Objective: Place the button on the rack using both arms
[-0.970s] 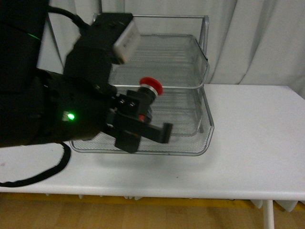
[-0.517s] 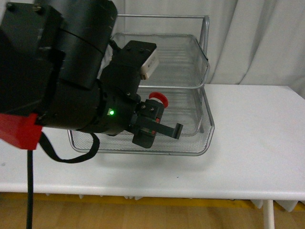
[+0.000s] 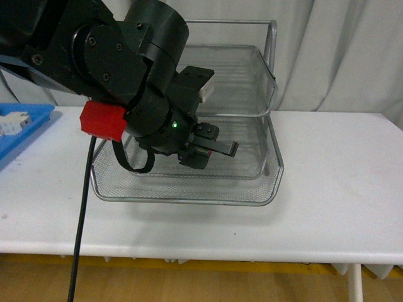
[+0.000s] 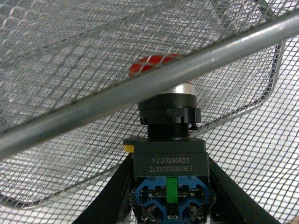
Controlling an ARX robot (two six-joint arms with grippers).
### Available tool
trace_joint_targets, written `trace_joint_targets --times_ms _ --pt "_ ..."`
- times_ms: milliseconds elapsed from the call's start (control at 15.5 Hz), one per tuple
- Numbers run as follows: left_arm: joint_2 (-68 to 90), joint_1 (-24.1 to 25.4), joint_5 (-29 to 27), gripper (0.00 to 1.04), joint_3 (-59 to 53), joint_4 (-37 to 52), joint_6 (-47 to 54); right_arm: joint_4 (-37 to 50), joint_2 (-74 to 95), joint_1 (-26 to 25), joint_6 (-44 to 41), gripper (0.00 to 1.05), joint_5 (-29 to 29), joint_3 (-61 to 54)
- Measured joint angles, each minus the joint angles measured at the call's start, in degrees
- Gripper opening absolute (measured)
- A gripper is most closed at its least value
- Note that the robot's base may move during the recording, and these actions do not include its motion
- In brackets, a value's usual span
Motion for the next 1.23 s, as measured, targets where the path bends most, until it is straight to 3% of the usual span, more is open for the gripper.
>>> trace_joint_targets --times_ms 129,453,517,970,1229 --pt "1.07 0.33 0.31 0.39 2.12 -0.96 0.46 0.0 0.0 0.0 0.0 0.98 0.0 0.0" --pt "-2.1 0.5 2.25 0.95 -2.54 1.57 0.81 0.0 0.0 0.0 0.0 0.98 0.02 0.0" --pt "-4.66 0.66 2.75 0.99 -4.63 2.4 0.87 0.0 0.0 0.0 0.0 0.98 0.0 0.0" --pt "-26.29 2.38 6.64 0.98 -24.92 16.2 -0.79 0.0 0.0 0.0 0.0 0.98 0.02 0.0" --pt "-42.38 7.78 6.21 0.98 -37.83 20.09 -2.67 0.0 0.0 0.0 0.0 0.98 0.02 0.0"
